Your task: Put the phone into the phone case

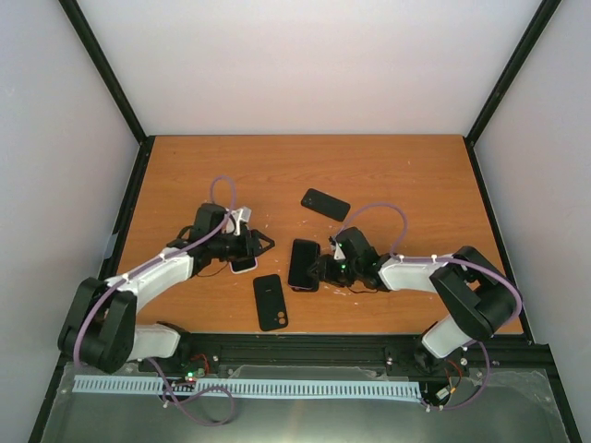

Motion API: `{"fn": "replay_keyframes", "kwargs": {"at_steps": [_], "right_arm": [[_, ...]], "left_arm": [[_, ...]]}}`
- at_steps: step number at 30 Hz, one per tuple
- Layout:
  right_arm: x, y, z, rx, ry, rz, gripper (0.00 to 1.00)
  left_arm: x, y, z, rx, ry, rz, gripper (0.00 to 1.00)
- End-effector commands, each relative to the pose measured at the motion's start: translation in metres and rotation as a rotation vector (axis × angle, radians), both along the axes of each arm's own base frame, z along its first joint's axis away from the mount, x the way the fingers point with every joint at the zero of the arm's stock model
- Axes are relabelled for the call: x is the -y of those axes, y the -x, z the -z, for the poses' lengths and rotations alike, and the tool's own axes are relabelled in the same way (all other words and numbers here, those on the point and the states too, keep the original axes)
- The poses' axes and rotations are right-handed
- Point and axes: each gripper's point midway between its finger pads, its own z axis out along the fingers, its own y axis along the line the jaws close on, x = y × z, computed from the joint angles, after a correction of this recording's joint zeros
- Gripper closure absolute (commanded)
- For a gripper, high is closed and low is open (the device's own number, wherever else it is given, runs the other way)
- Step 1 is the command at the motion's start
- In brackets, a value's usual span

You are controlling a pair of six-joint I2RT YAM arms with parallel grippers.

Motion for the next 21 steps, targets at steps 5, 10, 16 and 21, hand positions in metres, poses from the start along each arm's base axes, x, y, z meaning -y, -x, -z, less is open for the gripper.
{"fn": "replay_keyframes", "kwargs": {"at_steps": [5,10,16,21], "right_arm": [[0.012,-0.014,0.0,0.068,0.048,0.055,0.66],[0.011,-0.013,0.006,0.057,0.009,0.081,0.69],[0.01,-0.012,0.013,0.044,-0.001,0.079,0.72],[0.007,-0.009,0.014,0.034,-0.025,0.074,0.74]], "left_arm": [[0.04,-0.012,0.01,0.0,-0.004,0.061,0.5],[0.057,-0.008,0.036,-0.062,-0.04,0.102,0.57],[0.062,-0.003,0.054,-0.1,-0.064,0.114,0.64],[0.065,0.005,0.06,-0.122,-0.076,0.126,0.66]]}}
